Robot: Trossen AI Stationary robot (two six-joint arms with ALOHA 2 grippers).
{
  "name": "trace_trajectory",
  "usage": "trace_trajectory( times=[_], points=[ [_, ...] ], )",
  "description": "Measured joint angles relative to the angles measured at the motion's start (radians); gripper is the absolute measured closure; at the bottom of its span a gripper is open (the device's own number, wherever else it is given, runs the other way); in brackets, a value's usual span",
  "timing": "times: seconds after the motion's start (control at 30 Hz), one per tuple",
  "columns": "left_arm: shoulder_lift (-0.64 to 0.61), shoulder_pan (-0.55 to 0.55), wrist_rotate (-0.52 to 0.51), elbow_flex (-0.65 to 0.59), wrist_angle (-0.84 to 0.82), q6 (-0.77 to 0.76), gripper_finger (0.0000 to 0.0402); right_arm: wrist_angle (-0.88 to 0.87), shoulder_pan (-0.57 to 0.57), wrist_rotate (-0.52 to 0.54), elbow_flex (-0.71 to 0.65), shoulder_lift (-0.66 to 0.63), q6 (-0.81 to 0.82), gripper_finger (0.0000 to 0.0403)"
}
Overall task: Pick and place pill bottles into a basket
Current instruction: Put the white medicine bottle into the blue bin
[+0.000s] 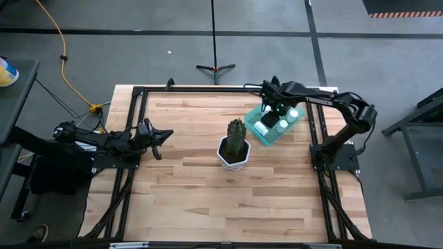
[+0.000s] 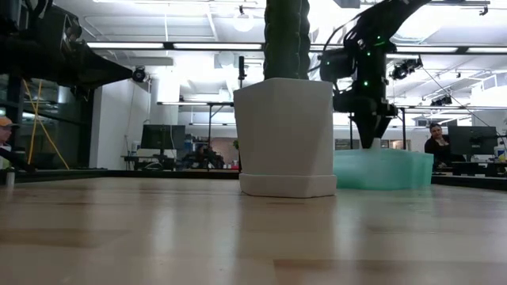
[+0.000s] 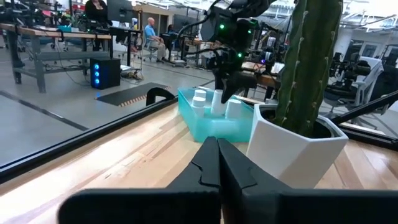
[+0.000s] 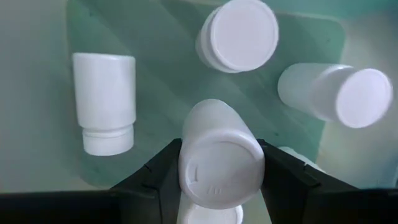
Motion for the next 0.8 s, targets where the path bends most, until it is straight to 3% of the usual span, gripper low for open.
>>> trace_trajectory(
  times=[0.17,0.37,0.5,0.6,0.8],
  points=[
    [0.0,0.0,-0.002,0.0,0.0,0.0,0.038,0.013,0.0,-0.008,0.0,0.019,-0.018,0.0237],
    [0.0,0.0,-0.002,0.0,0.0,-0.007,0.0344,0.027,-0.002,-0.047,0.0,0.022,-0.024,0.0231],
    [0.0,0.0,-0.002,0.0,0.0,-0.007,0.0362,0.026,-0.002,-0.06,-0.002,0.022,-0.025,0.023],
    [0.0,0.0,-0.001,0.0,0.0,-0.007,0.038,0.026,-0.002,-0.061,-0.002,0.022,-0.025,0.0213],
    [0.0,0.0,-0.001,0.0,0.0,-0.014,0.0364,0.026,-0.002,-0.061,-0.002,0.022,-0.024,0.018]
  ],
)
